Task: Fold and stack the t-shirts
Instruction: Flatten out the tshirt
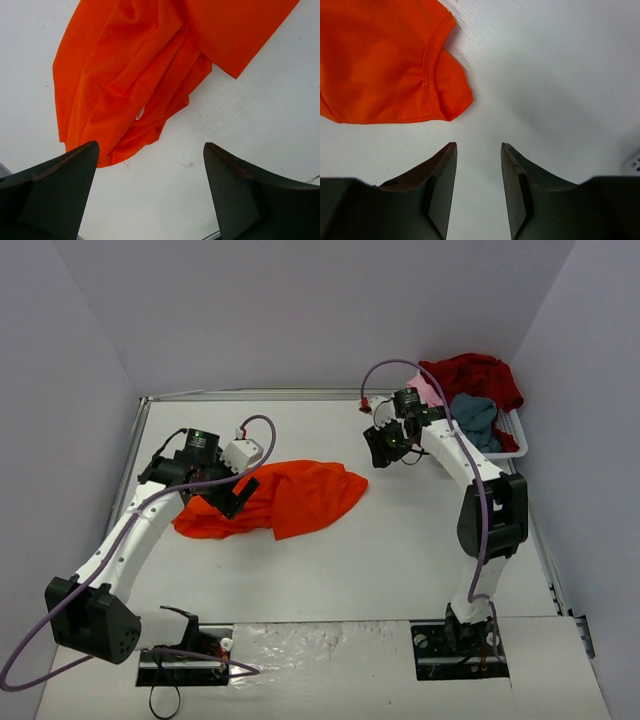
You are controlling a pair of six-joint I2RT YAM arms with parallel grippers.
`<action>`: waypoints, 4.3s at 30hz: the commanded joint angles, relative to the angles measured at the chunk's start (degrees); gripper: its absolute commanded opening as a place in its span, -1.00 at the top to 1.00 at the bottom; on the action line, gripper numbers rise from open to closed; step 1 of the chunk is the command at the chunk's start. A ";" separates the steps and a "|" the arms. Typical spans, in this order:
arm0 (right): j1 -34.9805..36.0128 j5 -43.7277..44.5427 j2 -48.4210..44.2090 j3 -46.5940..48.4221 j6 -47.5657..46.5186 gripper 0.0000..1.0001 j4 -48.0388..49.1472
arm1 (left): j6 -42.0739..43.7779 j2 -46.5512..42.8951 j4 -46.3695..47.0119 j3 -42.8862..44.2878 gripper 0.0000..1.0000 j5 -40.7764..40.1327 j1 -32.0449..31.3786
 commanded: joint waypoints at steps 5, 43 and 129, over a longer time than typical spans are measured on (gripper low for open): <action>-0.11 -2.89 6.93 4.33 -2.03 0.21 -2.88 | -1.90 0.24 3.47 -0.81 -0.71 -1.87 0.73; 3.14 -10.01 16.88 1.70 -3.88 0.56 -6.67 | -2.08 -0.72 6.55 -5.99 -0.72 -0.82 3.11; -8.37 1.24 7.74 0.72 -1.33 1.00 -1.31 | -1.02 7.10 25.89 -15.93 0.95 -27.79 3.90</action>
